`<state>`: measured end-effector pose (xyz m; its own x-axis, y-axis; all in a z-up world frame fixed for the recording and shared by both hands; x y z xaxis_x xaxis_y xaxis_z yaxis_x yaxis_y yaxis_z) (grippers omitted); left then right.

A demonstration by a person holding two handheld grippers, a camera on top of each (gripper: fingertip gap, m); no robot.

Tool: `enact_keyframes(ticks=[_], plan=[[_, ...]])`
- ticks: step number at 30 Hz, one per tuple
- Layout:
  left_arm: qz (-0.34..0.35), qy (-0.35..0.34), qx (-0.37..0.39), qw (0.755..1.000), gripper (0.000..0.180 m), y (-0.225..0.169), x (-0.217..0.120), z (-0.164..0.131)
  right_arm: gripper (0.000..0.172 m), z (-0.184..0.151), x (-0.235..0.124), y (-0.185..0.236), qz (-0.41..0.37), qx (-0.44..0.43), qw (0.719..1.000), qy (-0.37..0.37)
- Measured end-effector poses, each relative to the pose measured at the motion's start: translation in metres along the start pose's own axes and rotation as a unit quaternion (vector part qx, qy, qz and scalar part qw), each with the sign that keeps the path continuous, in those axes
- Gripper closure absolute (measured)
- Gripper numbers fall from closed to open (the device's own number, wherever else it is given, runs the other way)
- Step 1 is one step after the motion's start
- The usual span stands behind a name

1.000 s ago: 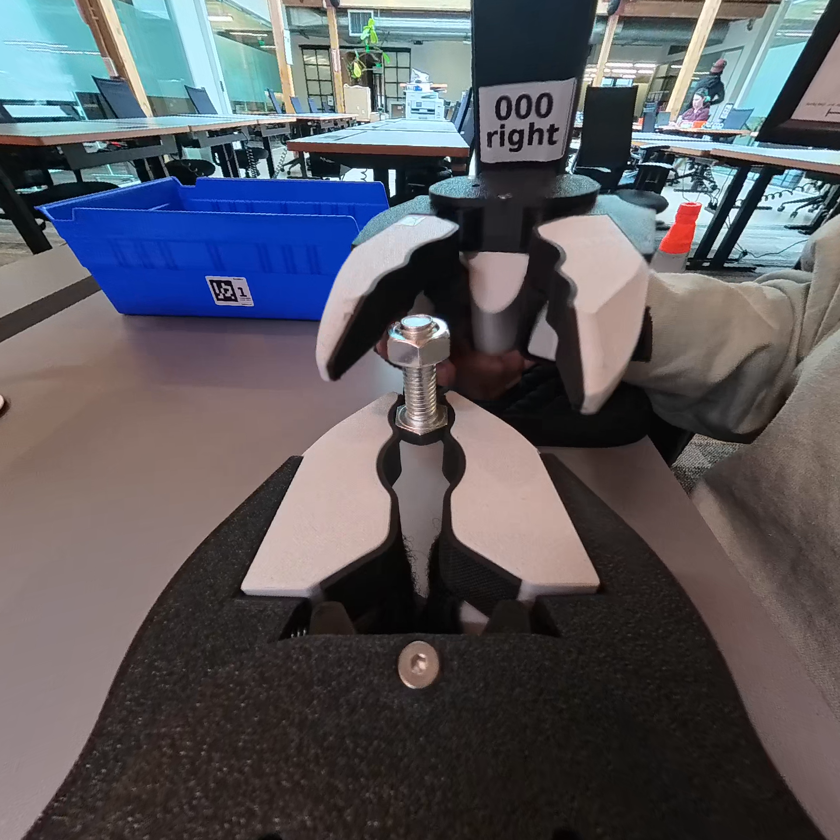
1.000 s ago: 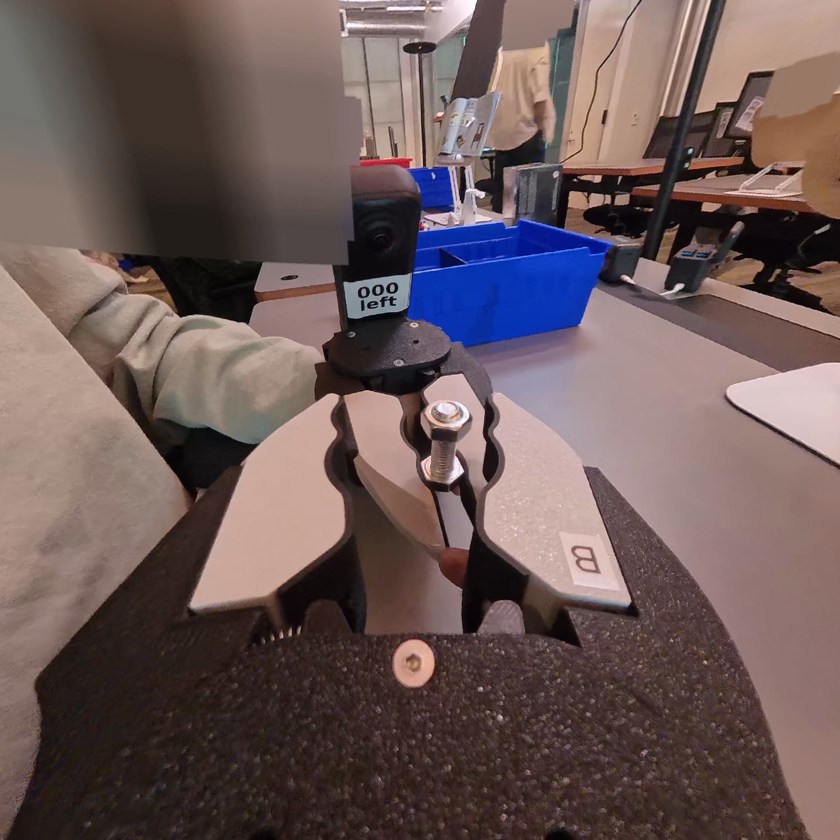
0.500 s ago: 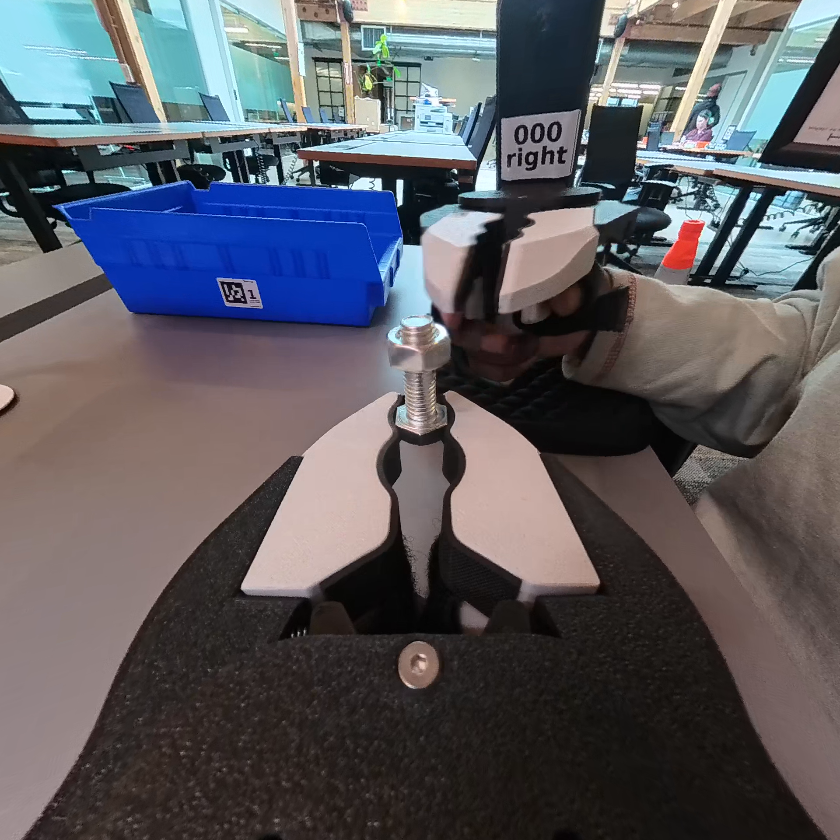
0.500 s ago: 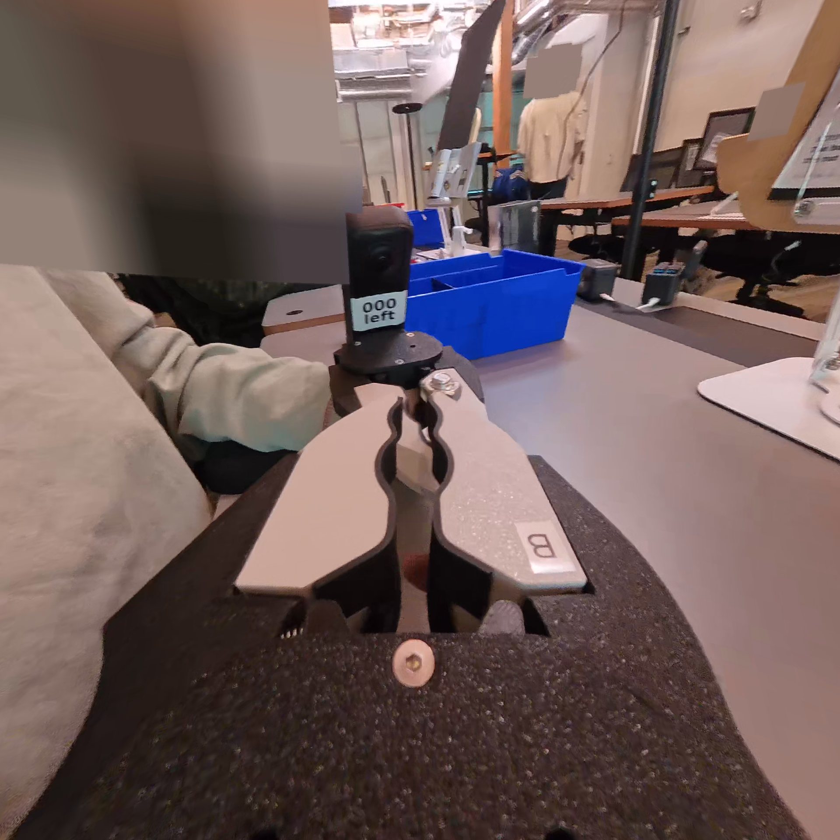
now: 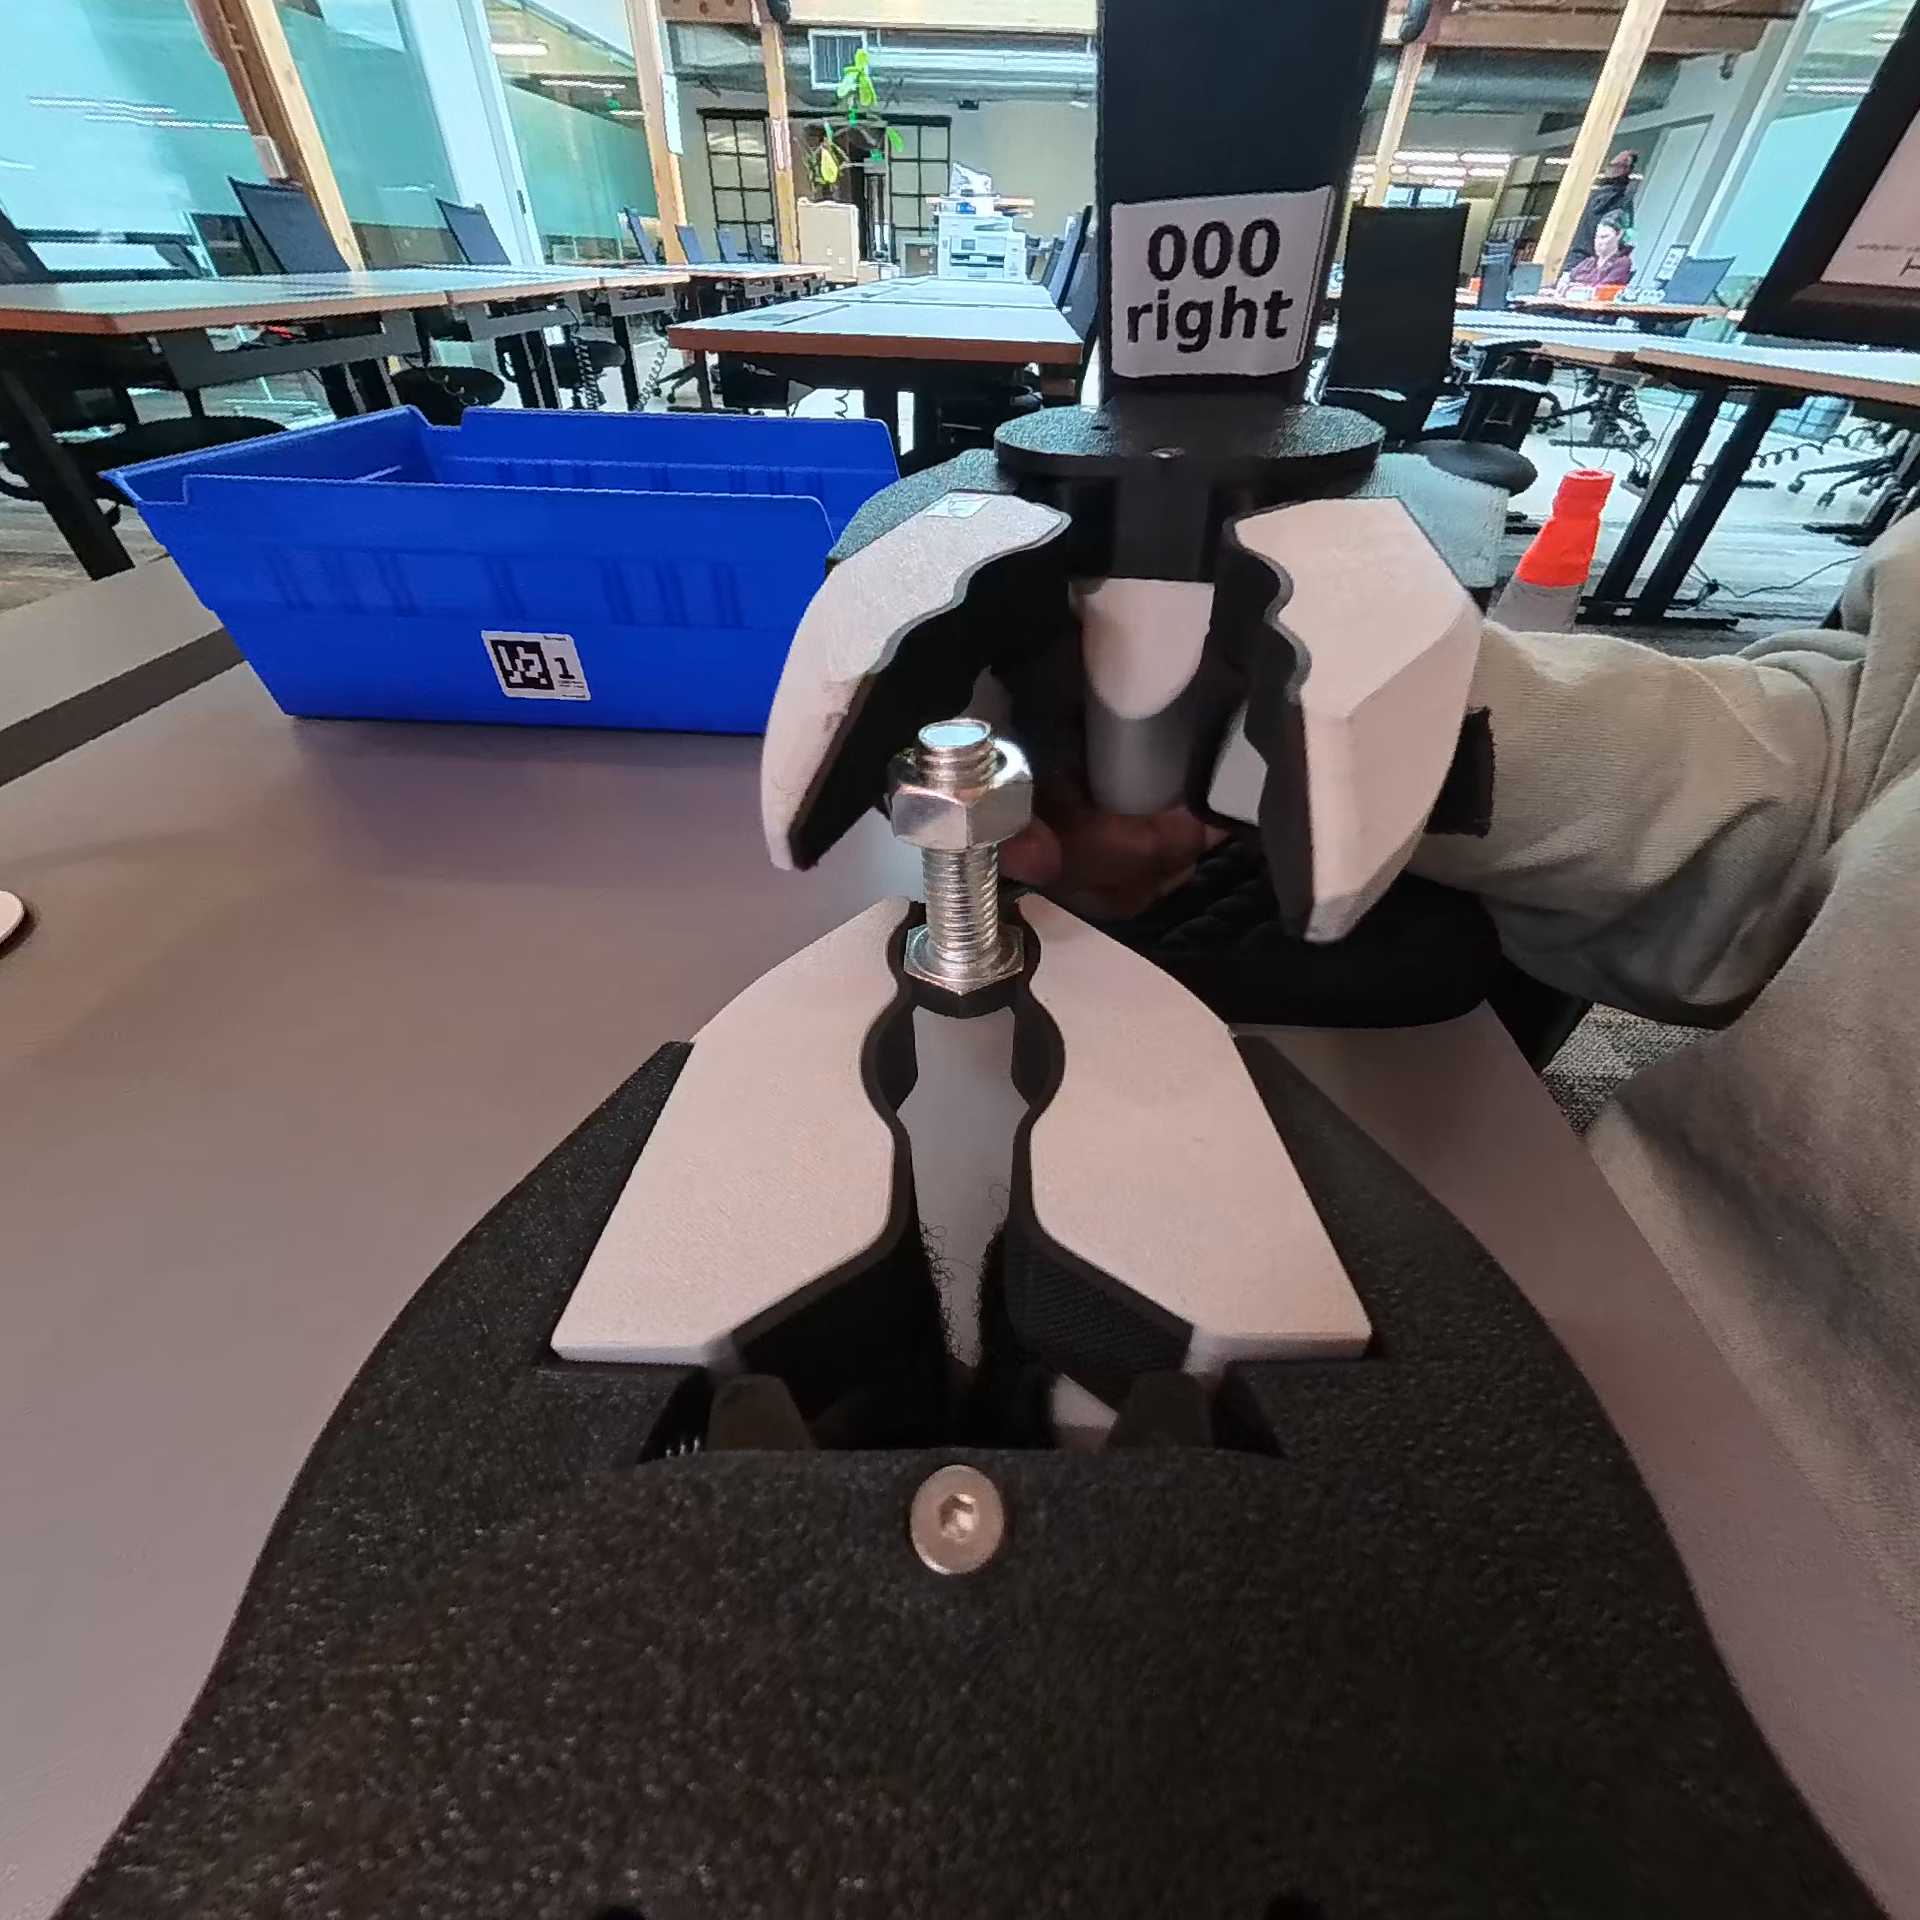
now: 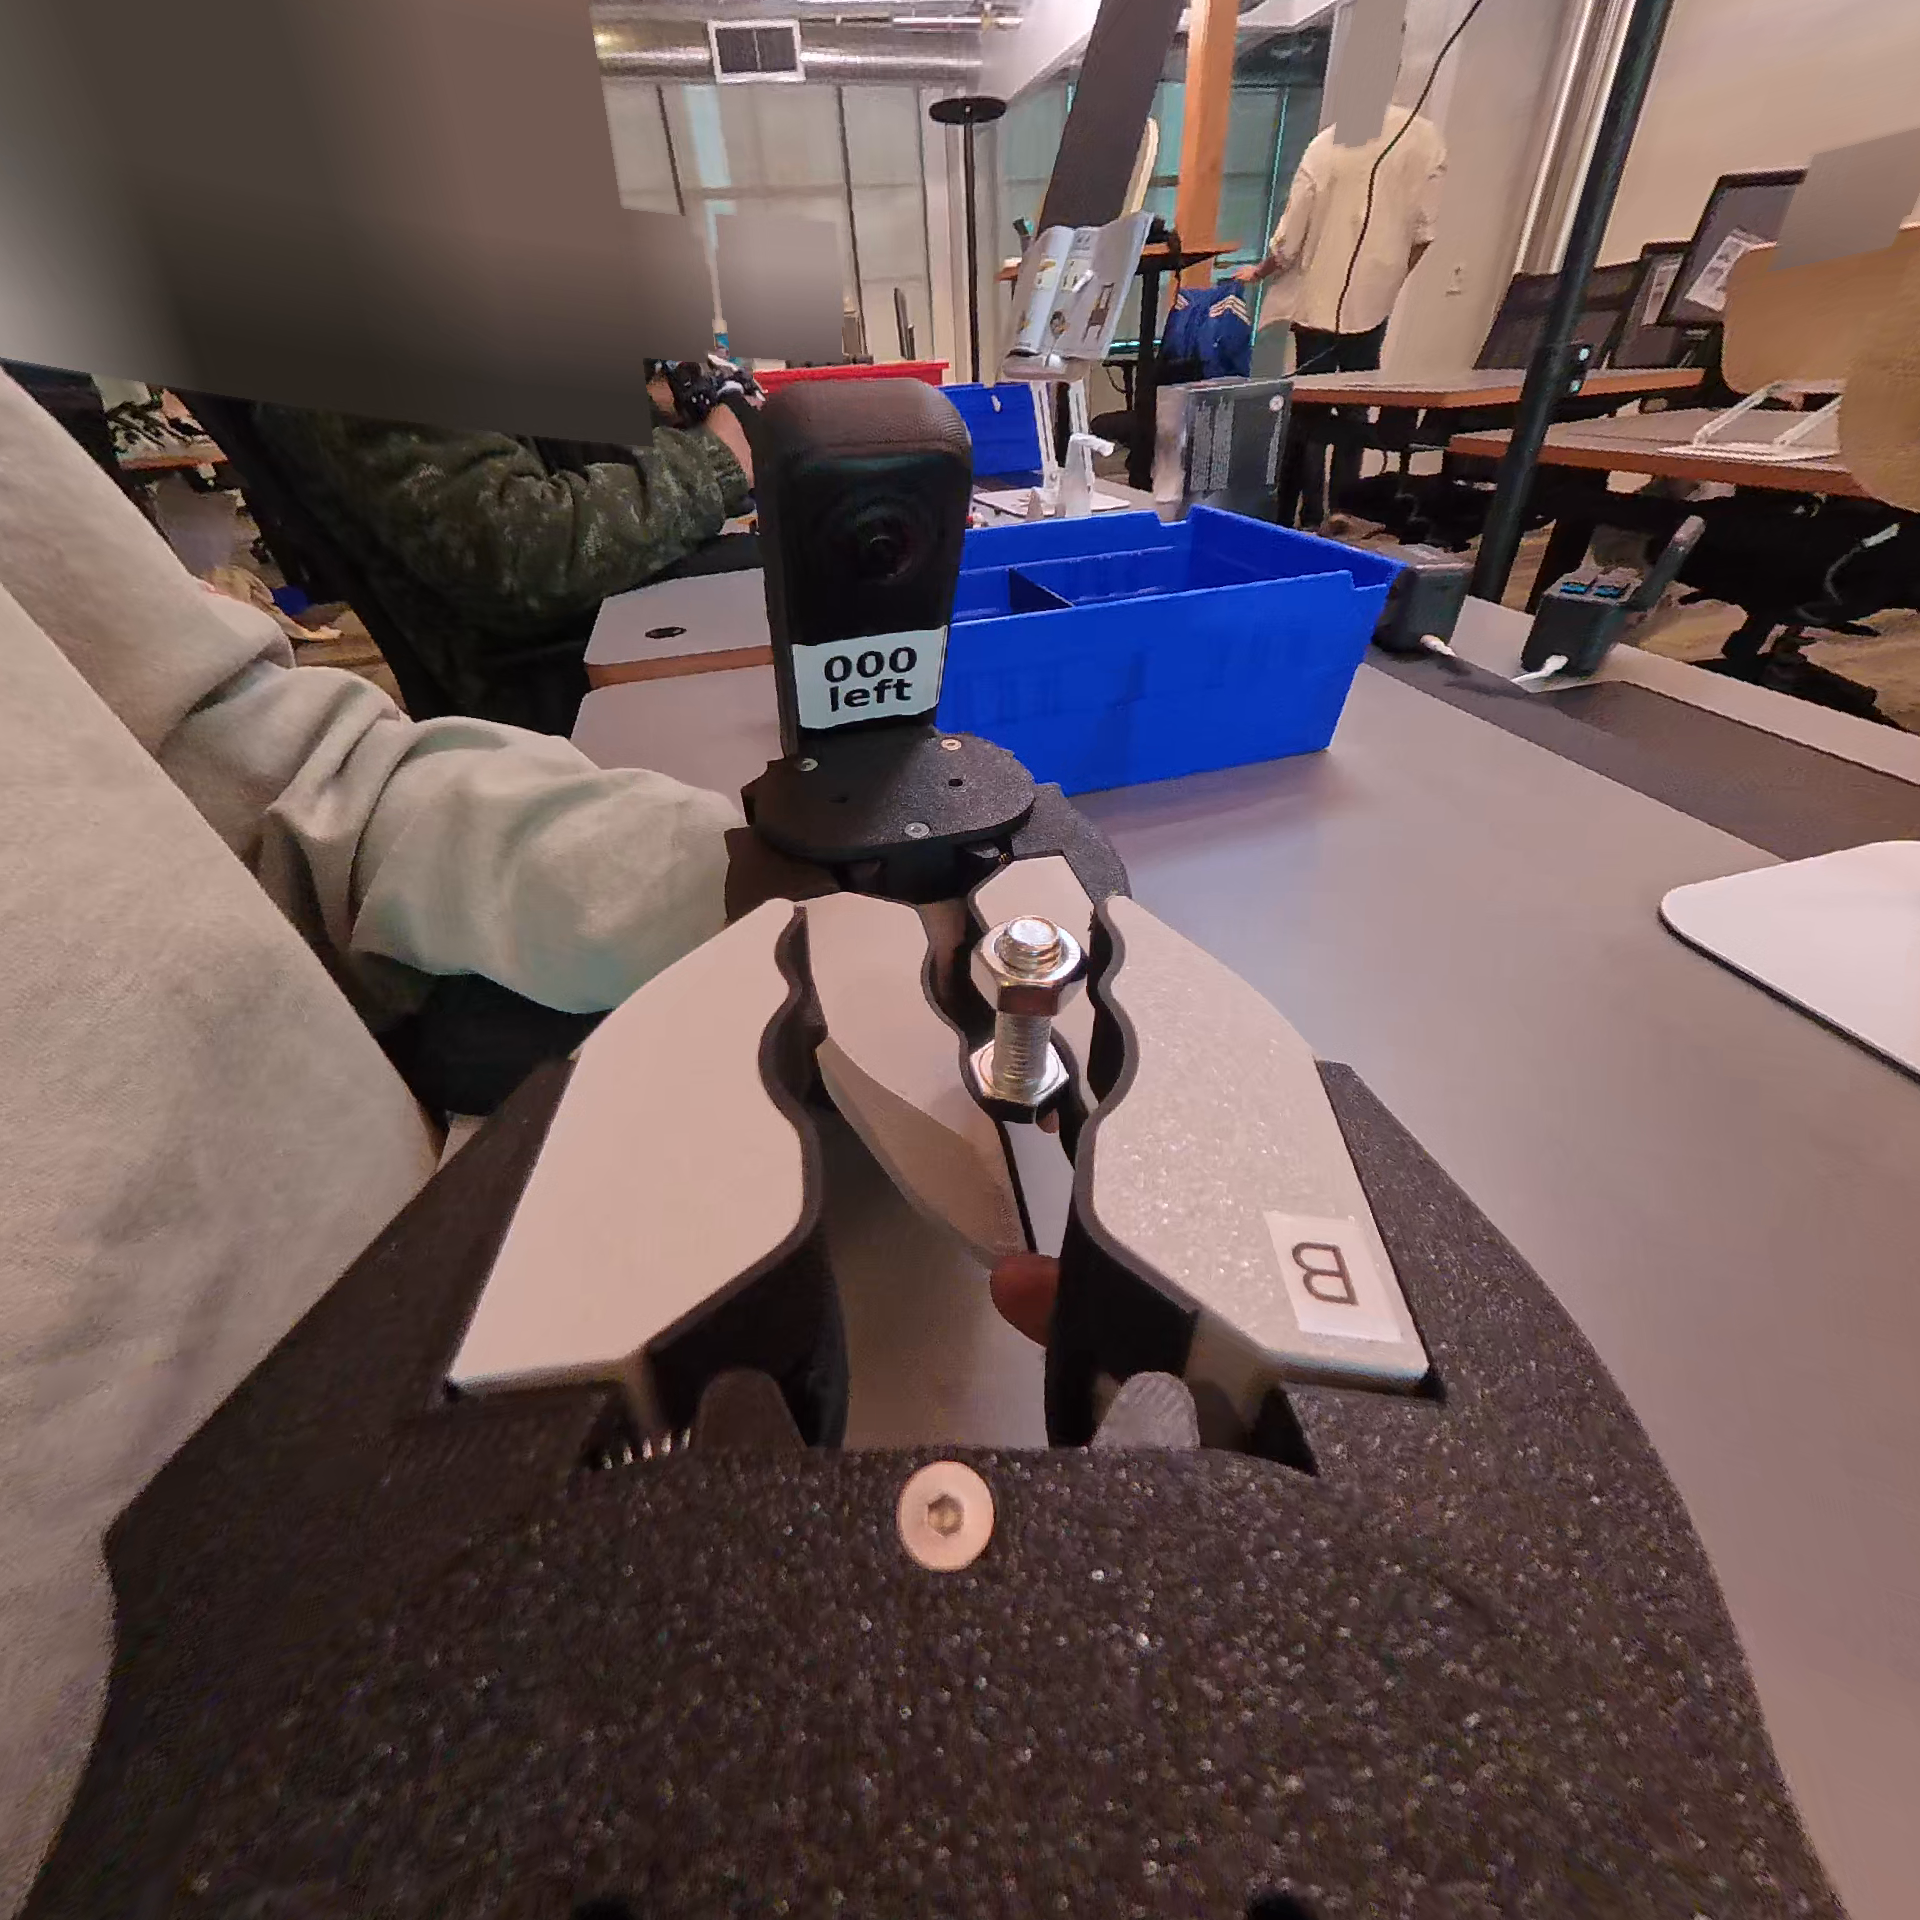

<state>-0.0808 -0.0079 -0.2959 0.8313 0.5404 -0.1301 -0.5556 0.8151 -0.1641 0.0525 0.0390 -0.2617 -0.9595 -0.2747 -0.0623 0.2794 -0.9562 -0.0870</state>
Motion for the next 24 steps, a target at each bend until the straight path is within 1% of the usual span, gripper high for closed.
enact_keyframes(ticks=[2, 5, 8, 9, 12, 13, 14, 16, 17, 20, 21, 24], plan=[[0.002, -0.002, 0.000, 1.000, 0.167, 0.000, 0.000, 0.000, 0.124, 0.000, -0.003, 0.000, -0.004, -0.001, 1.000, 0.001], [0.001, -0.003, 0.000, 1.000, 0.167, 0.000, 0.000, 0.000, 0.133, 0.000, -0.011, 0.000, -0.013, 0.001, 1.000, 0.002], [0.000, 0.011, 0.018, 1.000, 0.167, -0.003, 0.002, -0.001, 0.151, -0.002, -0.020, -0.001, -0.027, 0.006, 1.000, 0.012], [0.001, 0.011, 0.019, 1.000, 0.167, -0.003, 0.002, -0.001, 0.154, -0.002, -0.023, -0.002, -0.030, 0.009, 0.999, 0.010], [0.004, -0.010, -0.009, 1.000, 0.167, 0.002, -0.002, 0.000, 0.163, -0.005, -0.029, -0.001, -0.026, 0.022, 0.999, -0.008], [0.006, -0.017, -0.017, 1.000, 0.167, 0.004, -0.003, 0.001, 0.172, -0.005, -0.031, 0.000, -0.016, 0.022, 1.000, -0.010], [0.010, -0.022, -0.021, 0.999, 0.167, 0.005, -0.005, 0.001, 0.172, -0.006, -0.031, 0.002, -0.007, 0.020, 1.000, -0.013], [0.011, -0.022, -0.018, 1.000, 0.167, 0.005, -0.005, 0.001, 0.172, -0.006, -0.031, 0.002, -0.011, 0.017, 1.000, -0.012], [0.010, -0.019, -0.015, 1.000, 0.167, 0.004, -0.005, 0.001, 0.168, -0.006, -0.029, 0.002, -0.017, 0.015, 1.000, -0.014], [0.009, -0.009, -0.006, 1.000, 0.167, 0.003, -0.003, 0.000, 0.136, -0.004, -0.022, -0.001, -0.051, 0.013, 0.998, -0.026], [0.008, -0.008, -0.005, 1.000, 0.167, 0.002, -0.003, 0.000, 0.128, -0.004, -0.019, -0.001, -0.056, 0.014, 0.998, -0.029], [0.006, -0.004, -0.002, 1.000, 0.167, 0.002, -0.002, 0.000, 0.113, -0.004, -0.008, -0.001, -0.050, 0.013, 0.998, -0.021]])
Point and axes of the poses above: each gripper's, where its closed fingertips meet, x out along the fingers, z out of its top, y = z × x across the jaws, the point moved 10 cm from there along -x, back along the fingers, and after that the axes turned 8 degrees about -x, right-handed, at the moved point
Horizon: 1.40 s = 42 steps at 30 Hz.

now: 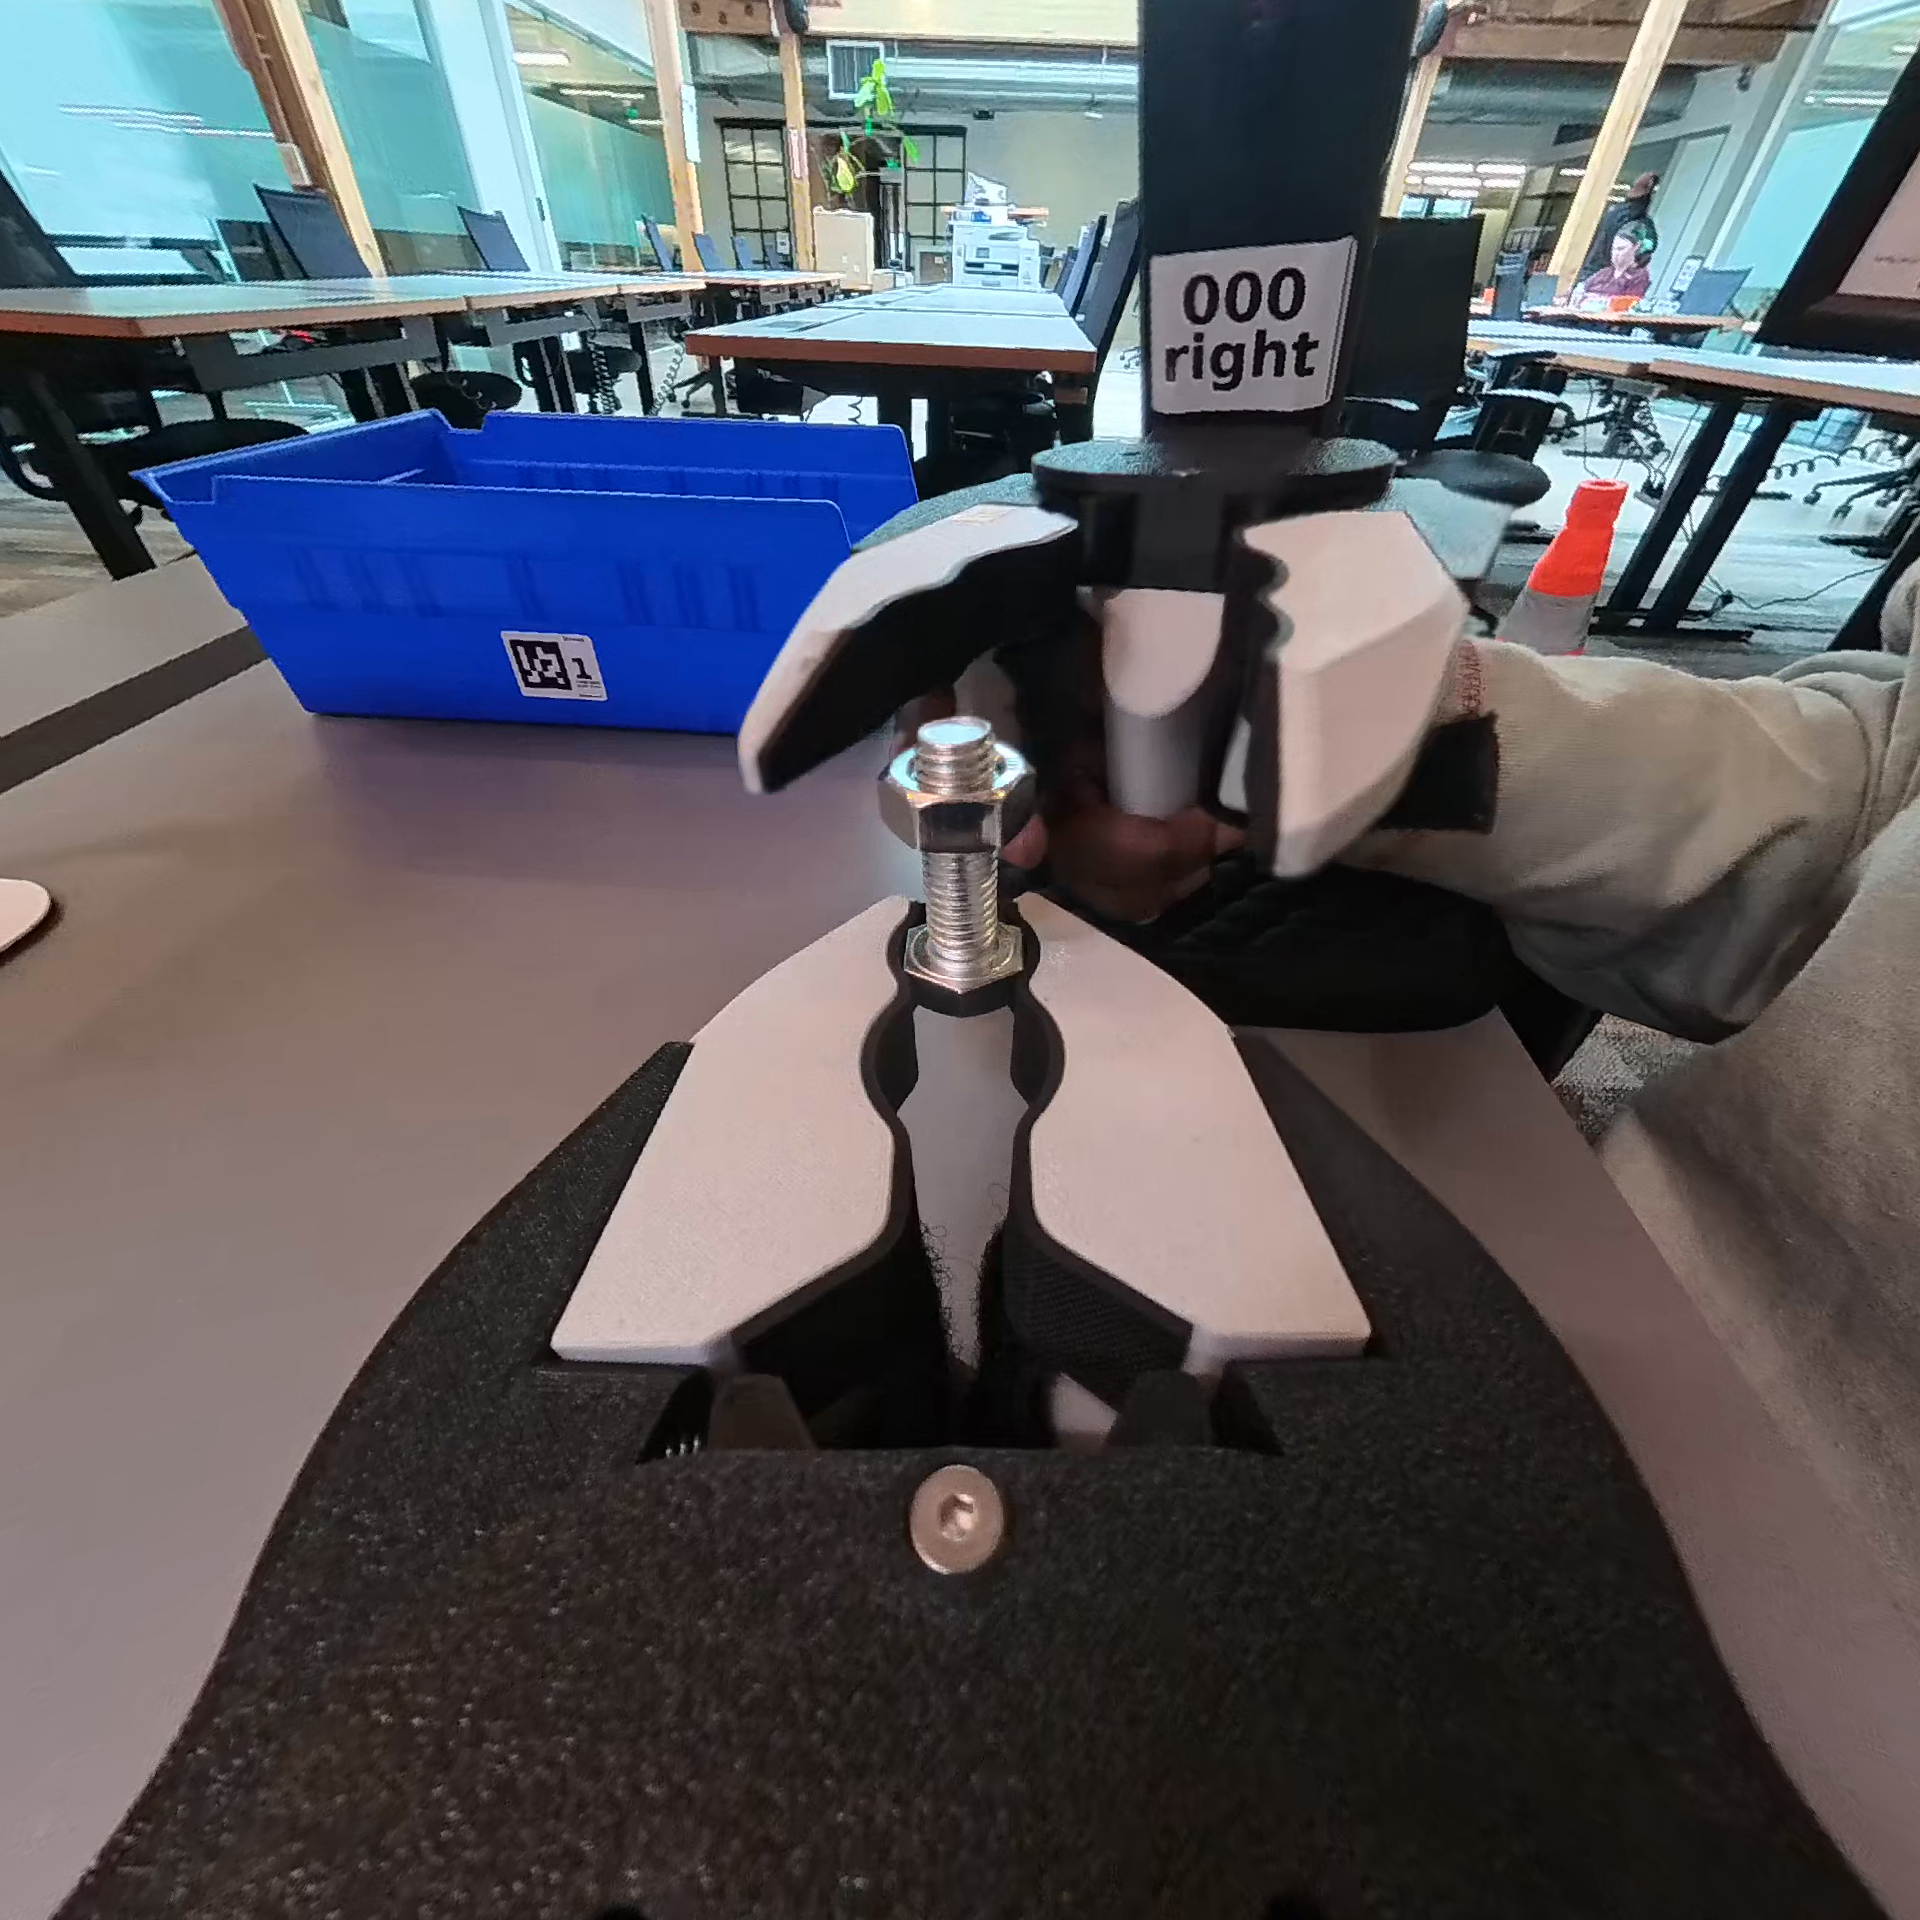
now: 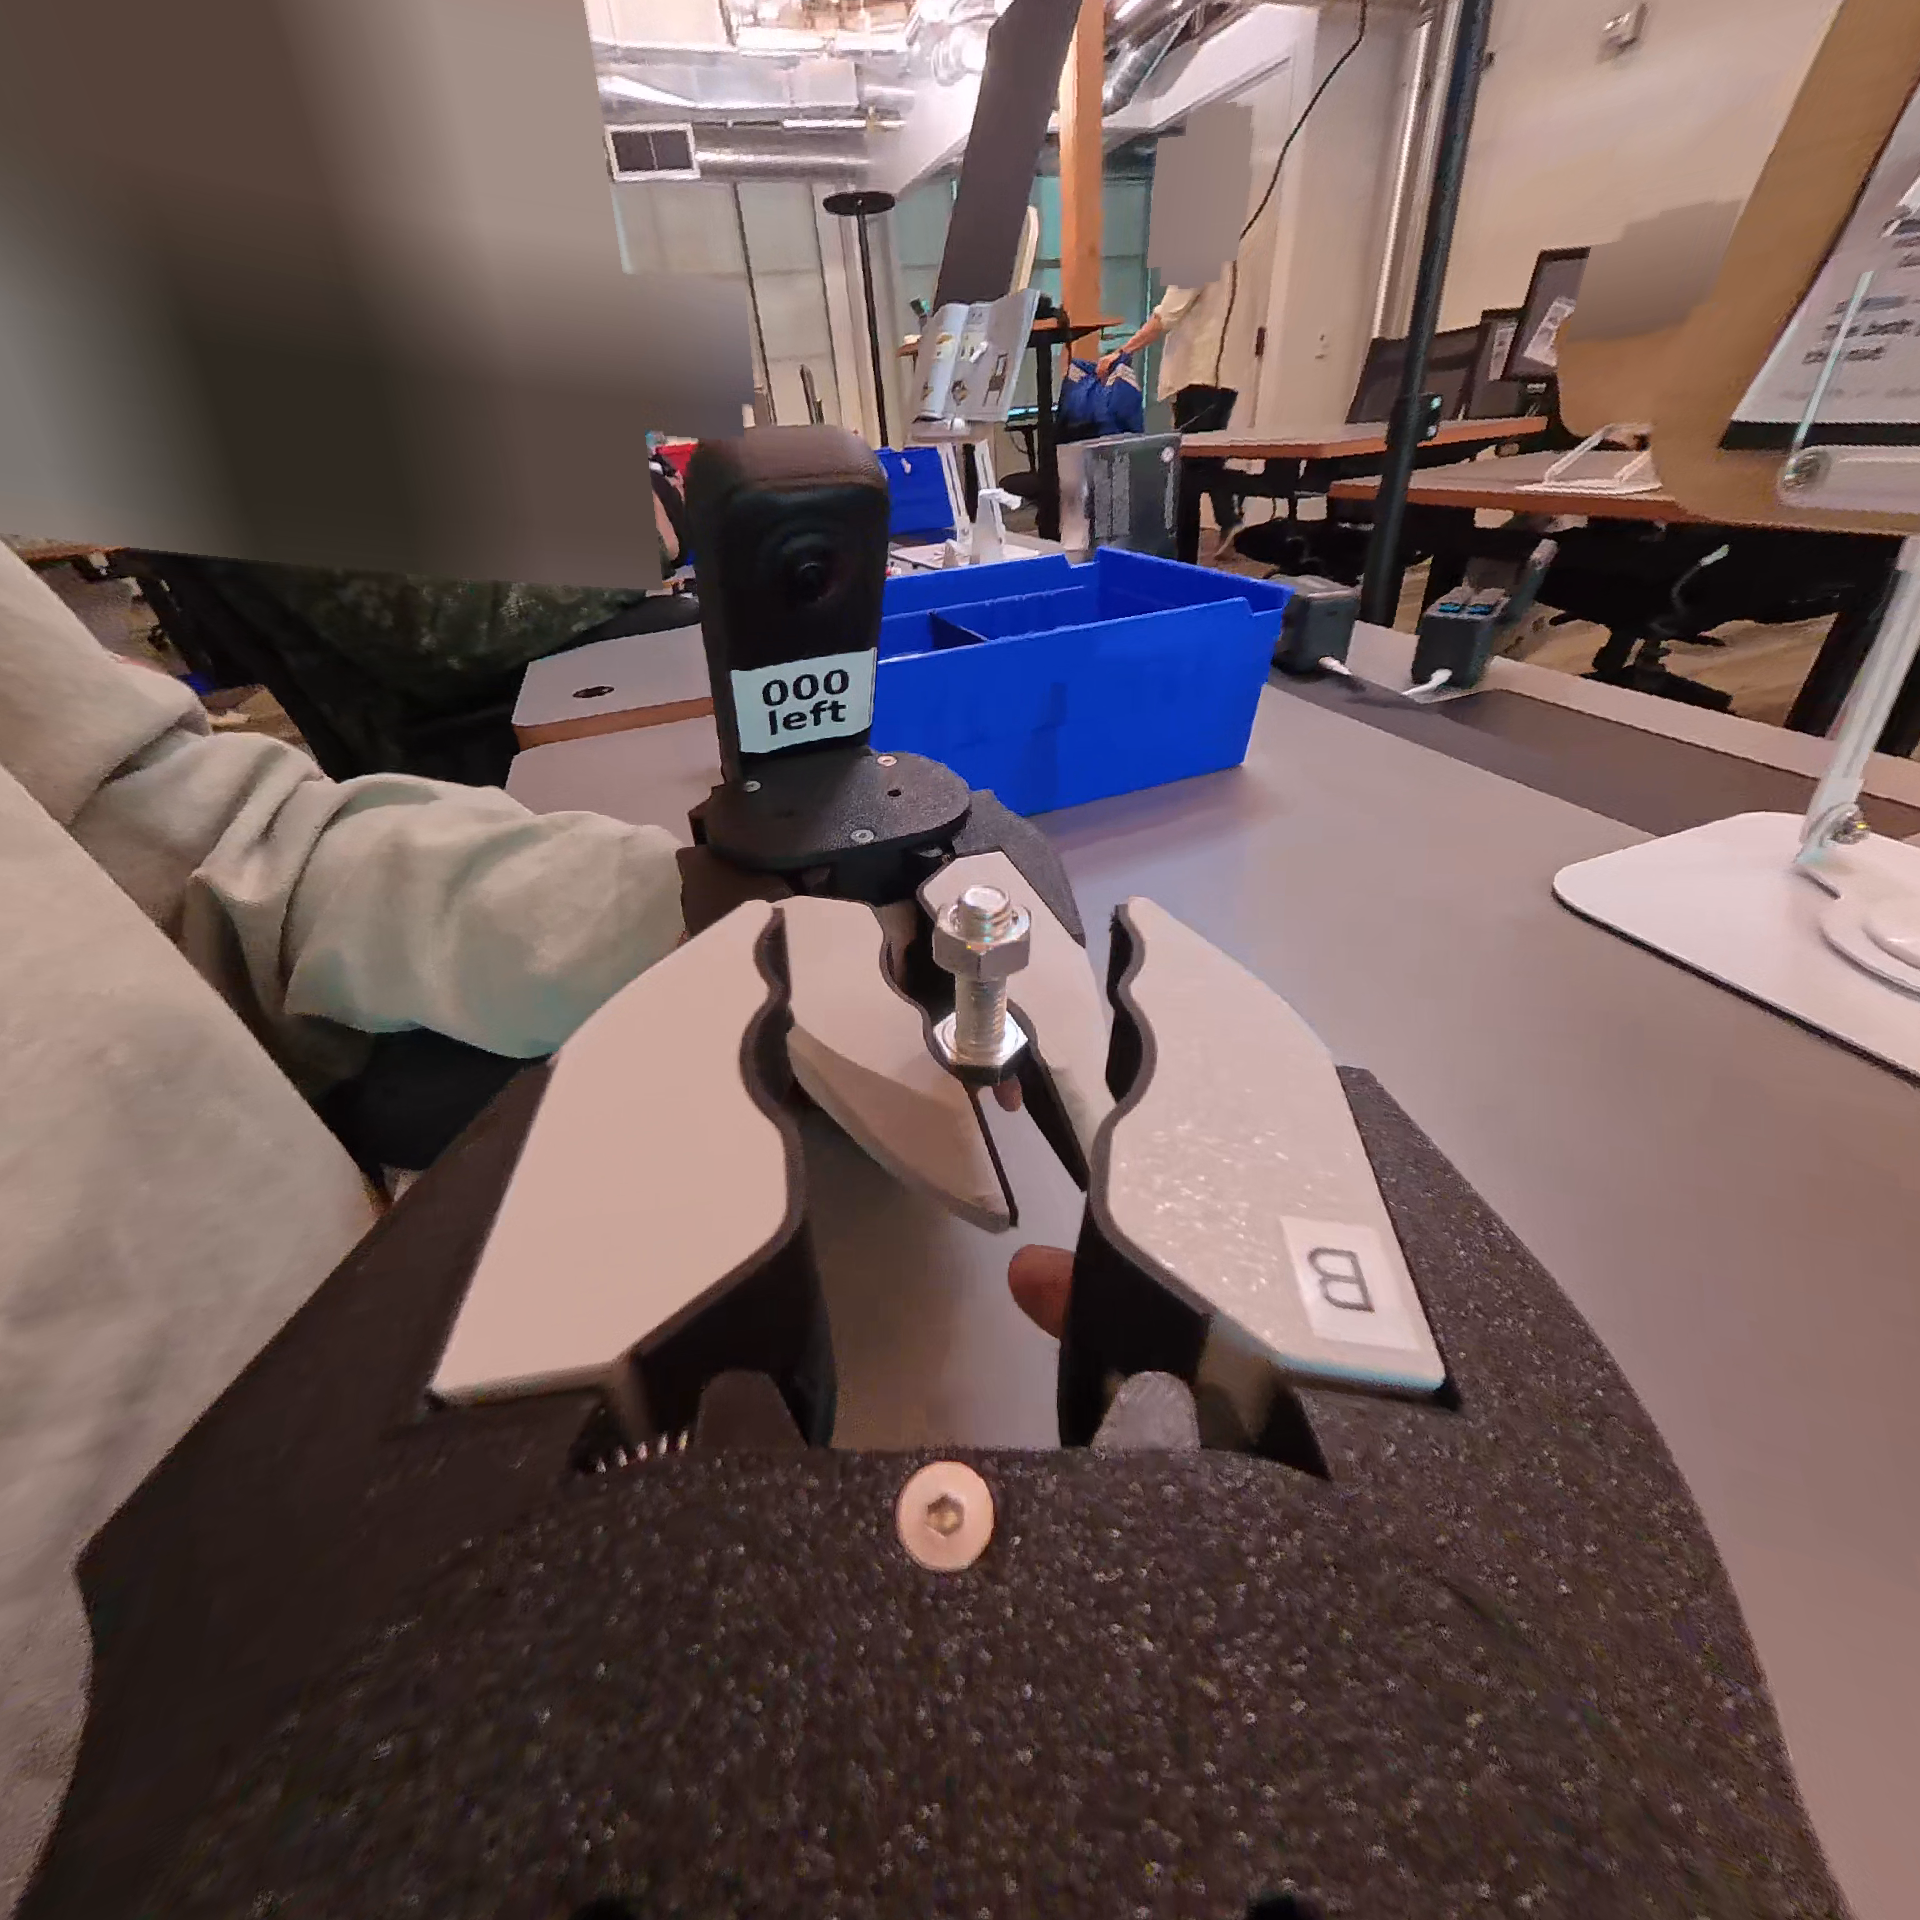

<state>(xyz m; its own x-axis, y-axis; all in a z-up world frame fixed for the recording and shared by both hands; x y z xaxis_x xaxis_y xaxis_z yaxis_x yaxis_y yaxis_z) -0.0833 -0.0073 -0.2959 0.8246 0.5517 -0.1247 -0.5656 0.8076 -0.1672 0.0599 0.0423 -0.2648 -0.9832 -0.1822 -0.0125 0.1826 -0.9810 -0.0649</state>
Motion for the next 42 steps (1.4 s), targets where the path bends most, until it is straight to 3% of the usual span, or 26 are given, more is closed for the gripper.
enact_keyframes(ticks=[6, 11, 14, 16, 19, 23, 28, 35, 41, 42], plan=[[0.001, -0.001, 0.000, 1.000, 0.167, 0.000, 0.000, 0.000, 0.113, 0.000, 0.011, 0.006, 0.028, -0.016, 0.999, 0.021], [0.003, -0.001, -0.002, 1.000, 0.167, 0.000, 0.000, 0.000, 0.123, 0.000, 0.005, 0.004, 0.023, -0.014, 0.999, 0.020], [0.004, -0.002, -0.001, 1.000, 0.167, 0.000, -0.001, 0.000, 0.140, 0.000, -0.007, 0.002, 0.004, -0.004, 1.000, 0.022], [0.008, -0.005, -0.007, 1.000, 0.167, 0.002, -0.001, 0.000, 0.172, 0.000, -0.017, 0.001, 0.023, 0.005, 1.000, 0.008], [0.007, -0.009, -0.017, 1.000, 0.167, 0.003, -0.002, 0.001, 0.172, 0.001, -0.026, 0.001, 0.021, 0.025, 0.999, -0.031], [0.006, -0.004, -0.009, 1.000, 0.167, 0.002, -0.002, 0.000, 0.155, -0.001, -0.020, -0.003, -0.004, 0.019, 1.000, -0.023], [0.002, -0.002, -0.006, 1.000, 0.167, 0.001, -0.001, 0.000, 0.116, -0.002, -0.002, -0.002, 0.012, 0.023, 1.000, -0.005], [0.001, 0.005, 0.001, 1.000, 0.167, 0.000, 0.000, 0.000, 0.108, -0.001, 0.013, 0.004, 0.035, -0.001, 0.999, 0.024], [0.008, -0.003, -0.006, 1.000, 0.167, 0.001, -0.002, 0.000, 0.129, 0.002, -0.008, 0.005, 0.016, 0.003, 0.999, 0.037], [0.013, -0.004, -0.011, 1.000, 0.167, 0.002, -0.002, 0.000, 0.158, 0.003, -0.016, 0.007, 0.032, 0.001, 0.999, 0.038]])
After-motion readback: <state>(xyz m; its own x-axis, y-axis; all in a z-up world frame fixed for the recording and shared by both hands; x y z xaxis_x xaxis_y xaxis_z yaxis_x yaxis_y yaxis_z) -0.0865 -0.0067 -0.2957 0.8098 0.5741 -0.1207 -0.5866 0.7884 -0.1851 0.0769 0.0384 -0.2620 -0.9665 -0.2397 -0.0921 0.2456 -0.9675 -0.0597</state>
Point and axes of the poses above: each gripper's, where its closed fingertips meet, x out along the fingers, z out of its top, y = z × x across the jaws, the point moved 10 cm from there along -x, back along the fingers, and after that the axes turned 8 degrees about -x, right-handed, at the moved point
